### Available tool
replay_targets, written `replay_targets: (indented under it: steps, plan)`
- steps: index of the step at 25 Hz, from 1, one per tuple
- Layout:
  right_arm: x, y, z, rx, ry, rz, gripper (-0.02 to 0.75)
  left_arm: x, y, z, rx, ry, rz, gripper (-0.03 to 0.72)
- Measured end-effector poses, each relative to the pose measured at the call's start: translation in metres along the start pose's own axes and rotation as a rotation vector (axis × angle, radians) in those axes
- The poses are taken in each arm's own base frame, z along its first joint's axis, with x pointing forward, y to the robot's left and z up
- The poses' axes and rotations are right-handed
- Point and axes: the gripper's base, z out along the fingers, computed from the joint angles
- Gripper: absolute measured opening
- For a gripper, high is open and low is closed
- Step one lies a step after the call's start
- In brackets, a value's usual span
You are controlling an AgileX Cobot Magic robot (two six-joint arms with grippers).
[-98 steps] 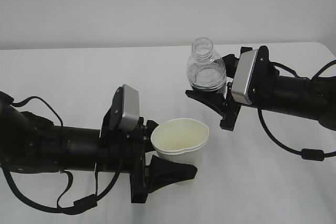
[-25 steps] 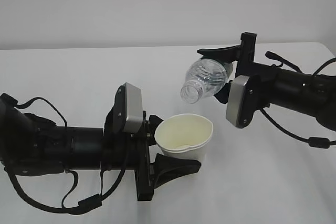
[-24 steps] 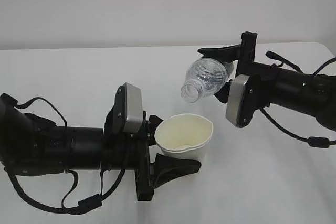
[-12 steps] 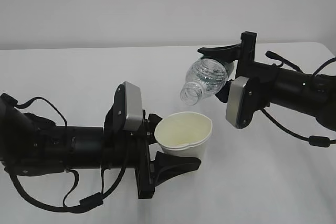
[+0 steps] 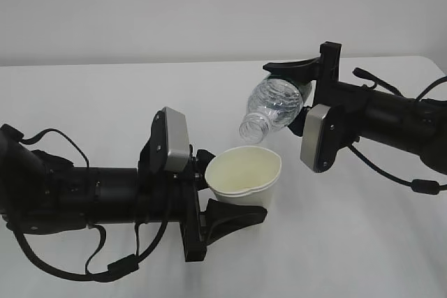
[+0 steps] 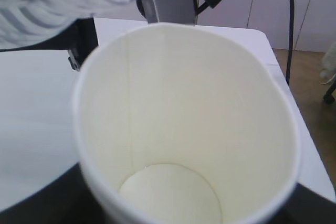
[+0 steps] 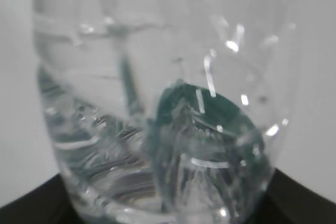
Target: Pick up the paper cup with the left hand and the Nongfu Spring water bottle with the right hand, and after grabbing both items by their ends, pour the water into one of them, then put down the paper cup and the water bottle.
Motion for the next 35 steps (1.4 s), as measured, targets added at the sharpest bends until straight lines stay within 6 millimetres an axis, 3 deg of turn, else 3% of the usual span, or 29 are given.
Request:
replay_targets:
  steps: [35]
  plan:
    - [0.0007,-0.0004,0.0000,0.004,0.008,-0.069,0.470,0.0024,0.0029,-0.0001,-0.032,0.026,-0.011,0.464]
